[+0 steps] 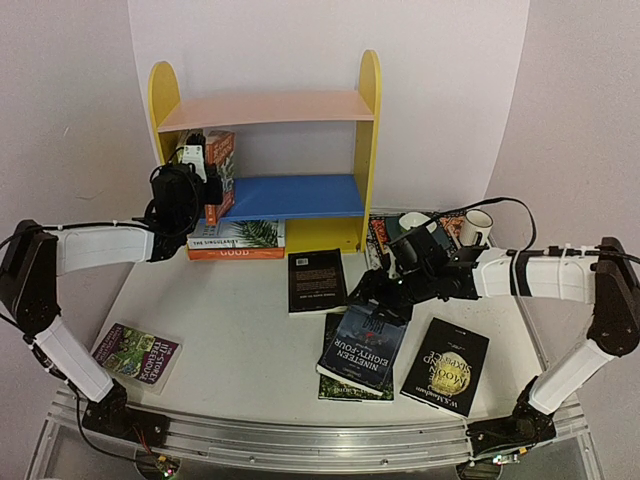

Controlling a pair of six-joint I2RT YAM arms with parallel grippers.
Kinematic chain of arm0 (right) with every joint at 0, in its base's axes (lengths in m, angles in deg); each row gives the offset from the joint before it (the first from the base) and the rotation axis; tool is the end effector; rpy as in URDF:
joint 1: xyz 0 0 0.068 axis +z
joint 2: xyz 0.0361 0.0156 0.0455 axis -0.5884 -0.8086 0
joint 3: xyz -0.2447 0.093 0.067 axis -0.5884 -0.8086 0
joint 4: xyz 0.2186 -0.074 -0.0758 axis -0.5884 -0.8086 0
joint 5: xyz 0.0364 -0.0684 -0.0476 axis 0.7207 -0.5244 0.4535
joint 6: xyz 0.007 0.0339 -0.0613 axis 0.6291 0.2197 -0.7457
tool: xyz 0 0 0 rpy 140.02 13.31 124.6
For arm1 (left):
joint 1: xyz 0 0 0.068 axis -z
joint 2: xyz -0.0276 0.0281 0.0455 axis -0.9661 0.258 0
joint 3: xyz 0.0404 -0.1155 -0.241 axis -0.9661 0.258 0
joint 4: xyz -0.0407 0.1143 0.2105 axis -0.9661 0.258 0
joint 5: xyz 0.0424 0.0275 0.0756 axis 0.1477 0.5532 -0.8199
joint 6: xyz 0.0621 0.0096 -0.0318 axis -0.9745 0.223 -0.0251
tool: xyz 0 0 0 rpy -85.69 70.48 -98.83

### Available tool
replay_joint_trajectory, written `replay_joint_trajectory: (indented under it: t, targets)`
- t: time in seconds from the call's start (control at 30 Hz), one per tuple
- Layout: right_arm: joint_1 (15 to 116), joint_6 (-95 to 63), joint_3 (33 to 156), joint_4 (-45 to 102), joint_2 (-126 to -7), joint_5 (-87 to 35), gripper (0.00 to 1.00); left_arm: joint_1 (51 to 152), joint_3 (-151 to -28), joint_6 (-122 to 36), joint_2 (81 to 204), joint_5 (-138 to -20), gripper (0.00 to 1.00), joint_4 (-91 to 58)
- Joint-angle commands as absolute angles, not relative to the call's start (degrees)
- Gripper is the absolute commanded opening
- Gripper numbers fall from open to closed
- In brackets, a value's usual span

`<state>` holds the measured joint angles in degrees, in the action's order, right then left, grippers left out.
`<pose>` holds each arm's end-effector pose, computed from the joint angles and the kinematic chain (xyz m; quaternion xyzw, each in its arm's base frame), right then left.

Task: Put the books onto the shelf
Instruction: Place the book in the book pile on the shelf.

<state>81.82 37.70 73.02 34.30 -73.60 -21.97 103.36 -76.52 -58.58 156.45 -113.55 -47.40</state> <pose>0.2335 0.2559 0.2328 0.0600 0.8582 0.4527 0.2344 0.3350 -0.1517 0.3185 0.0326 0.6929 0.0058 0.7203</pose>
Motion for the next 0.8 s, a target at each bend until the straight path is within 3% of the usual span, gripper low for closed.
replay_joint_trajectory:
  t: [0.0, 0.77]
  targets:
    - [81.48, 36.58, 75.64, 32.17, -71.89, -21.48, 0.7, 101.82, -83.24, -56.59, 157.76, -110.95, 0.0, -58.24]
    - [81.21, 36.65, 76.52, 31.98, -73.08, -20.36, 0.7, 97.04, -87.85, -61.27, 171.58, -114.61, 0.03, -67.0]
